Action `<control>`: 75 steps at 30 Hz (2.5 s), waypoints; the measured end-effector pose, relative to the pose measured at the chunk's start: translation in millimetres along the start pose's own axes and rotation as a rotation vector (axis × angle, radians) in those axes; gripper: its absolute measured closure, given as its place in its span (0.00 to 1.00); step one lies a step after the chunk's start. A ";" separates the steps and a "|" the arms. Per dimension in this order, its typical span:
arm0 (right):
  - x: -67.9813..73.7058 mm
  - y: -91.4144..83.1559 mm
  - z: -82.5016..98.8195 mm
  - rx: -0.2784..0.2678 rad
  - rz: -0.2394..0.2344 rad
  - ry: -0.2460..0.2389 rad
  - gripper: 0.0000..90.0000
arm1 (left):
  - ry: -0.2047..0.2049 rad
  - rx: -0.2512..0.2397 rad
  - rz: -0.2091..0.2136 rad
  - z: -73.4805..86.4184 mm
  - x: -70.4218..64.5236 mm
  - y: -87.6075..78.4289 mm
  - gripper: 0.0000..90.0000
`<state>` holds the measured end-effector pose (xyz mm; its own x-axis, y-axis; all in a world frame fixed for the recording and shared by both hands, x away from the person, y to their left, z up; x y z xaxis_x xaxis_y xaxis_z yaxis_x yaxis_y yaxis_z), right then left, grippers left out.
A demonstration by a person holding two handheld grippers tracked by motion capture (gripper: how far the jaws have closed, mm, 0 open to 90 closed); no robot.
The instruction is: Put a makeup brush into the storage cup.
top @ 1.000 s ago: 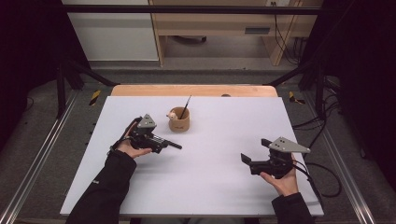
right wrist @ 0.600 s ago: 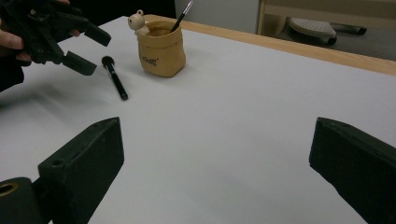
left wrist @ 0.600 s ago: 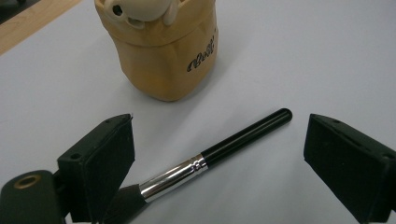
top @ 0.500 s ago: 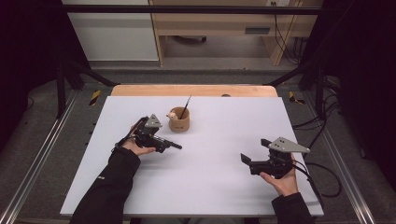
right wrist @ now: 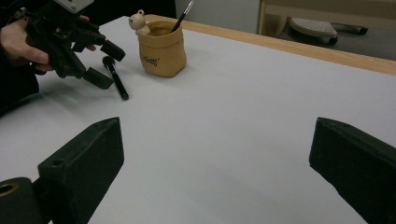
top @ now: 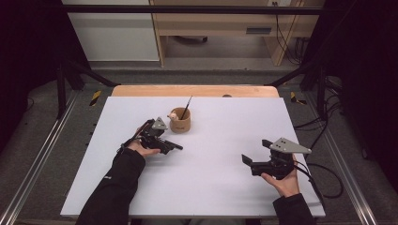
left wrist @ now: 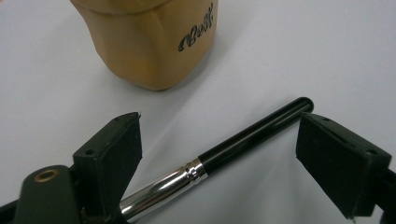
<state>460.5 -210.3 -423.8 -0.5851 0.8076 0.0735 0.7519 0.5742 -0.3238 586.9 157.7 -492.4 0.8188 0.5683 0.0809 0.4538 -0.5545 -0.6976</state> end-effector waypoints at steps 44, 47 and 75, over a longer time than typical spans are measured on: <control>0.2 0.5 0.3 0.001 0.001 0.000 0.04 | -0.026 0.077 0.052 7.3 -1.9 -1.8 0.53; 0.1 0.2 0.1 0.000 0.000 0.000 0.04 | -0.028 0.081 0.053 7.1 -2.4 -2.4 0.55; 0.5 -0.2 -0.2 0.000 -0.002 0.003 0.04 | 0.029 0.178 0.086 7.5 -12.8 -12.7 0.79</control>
<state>460.1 -210.0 -423.5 -0.5857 0.8069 0.0765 0.7510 0.5758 -0.3233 568.0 162.0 -489.9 0.8626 0.5048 0.0344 0.3148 -0.4823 -0.8175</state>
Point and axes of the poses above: each handheld gripper's, and its own axes: y roughly forward along the jaws, z roughly out of its underside, x roughly to its left, the point moved 4 cm from there along y, roughly forward along the jaws, and after that the axes turned 5 degrees about -x, right-handed, at the moved point
